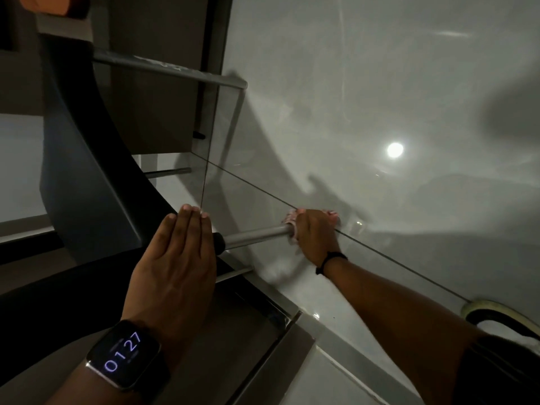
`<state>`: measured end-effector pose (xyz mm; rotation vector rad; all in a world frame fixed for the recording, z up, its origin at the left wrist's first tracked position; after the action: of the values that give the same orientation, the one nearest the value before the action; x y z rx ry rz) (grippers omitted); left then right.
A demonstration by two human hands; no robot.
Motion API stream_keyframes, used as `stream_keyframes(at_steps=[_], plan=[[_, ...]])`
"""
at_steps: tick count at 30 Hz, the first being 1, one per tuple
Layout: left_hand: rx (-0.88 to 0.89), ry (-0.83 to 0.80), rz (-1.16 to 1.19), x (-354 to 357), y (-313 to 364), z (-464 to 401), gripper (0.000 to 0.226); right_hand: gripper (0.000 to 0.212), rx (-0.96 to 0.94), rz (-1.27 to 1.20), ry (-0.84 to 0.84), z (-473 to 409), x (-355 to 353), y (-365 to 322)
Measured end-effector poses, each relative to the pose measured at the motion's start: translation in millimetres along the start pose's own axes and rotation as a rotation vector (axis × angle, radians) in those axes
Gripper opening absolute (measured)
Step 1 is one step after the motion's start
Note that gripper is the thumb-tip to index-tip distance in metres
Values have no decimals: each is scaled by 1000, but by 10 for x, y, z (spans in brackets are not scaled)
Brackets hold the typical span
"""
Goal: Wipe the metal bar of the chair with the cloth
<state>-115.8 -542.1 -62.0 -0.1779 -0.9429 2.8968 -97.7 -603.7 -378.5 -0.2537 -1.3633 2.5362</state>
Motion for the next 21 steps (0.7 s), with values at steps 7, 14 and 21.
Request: stream_keyframes(at_steps=[7, 14, 21], plan=[[77, -98, -6, -37, 22, 76, 77, 67, 0, 95, 59, 356, -6, -422], [133, 165, 252, -126, 137, 177, 67, 46, -331, -77, 293, 849, 392, -1445], [92, 197, 285, 63, 154, 3, 70, 53, -329, 39, 387, 387, 167, -616]])
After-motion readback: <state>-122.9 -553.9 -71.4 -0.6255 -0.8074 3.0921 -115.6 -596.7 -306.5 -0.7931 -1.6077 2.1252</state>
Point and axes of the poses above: each hand's wrist, its own z-axis away from the middle knuckle, its own x-axis out of the palm, y = z × x, the point moved 7 cm from there along -z, towards the middle knuckle, and after that the axes turned 7 degrees about -y, right-handed, at the moved point
